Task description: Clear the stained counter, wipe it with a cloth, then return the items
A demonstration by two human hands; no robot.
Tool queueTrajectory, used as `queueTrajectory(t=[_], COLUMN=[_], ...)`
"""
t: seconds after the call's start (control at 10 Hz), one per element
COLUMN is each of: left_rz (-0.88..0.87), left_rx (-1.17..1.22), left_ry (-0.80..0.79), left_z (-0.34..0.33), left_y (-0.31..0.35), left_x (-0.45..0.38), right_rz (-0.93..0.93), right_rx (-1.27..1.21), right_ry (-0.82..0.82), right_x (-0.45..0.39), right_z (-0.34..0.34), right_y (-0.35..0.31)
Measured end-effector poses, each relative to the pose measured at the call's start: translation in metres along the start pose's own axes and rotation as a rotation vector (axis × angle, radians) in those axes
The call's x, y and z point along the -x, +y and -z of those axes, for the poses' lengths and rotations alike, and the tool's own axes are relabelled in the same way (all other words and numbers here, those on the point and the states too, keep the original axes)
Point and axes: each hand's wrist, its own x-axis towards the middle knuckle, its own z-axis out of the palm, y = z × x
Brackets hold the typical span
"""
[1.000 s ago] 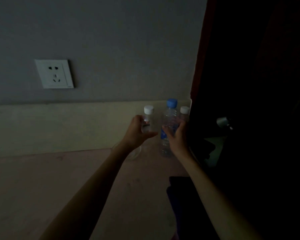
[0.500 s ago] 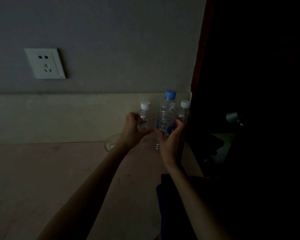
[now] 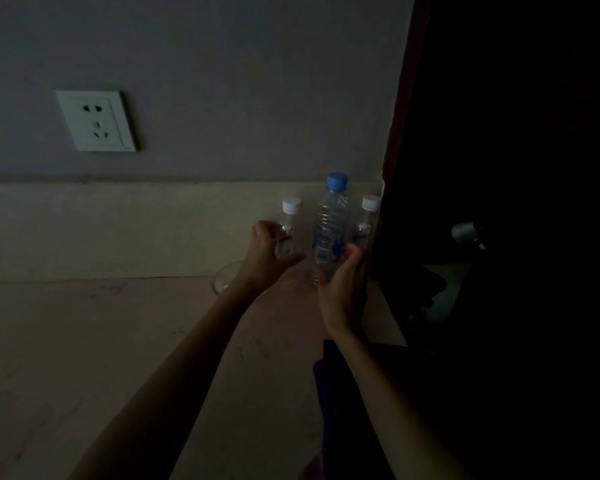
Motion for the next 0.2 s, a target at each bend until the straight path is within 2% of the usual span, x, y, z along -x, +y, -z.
queueTrajectory(t=[0.2], left_rz=[0.043], left_rx=[0.019], left_ry=[0.025], left_z=[0.0110], left_y=[0.0151], left_x=[0.0134], right_rz=[0.034], right_rx=[-0.016], right_ry=[0.024], right_x=[0.0039], right_z=[0.0166], right_y=[-0.0015])
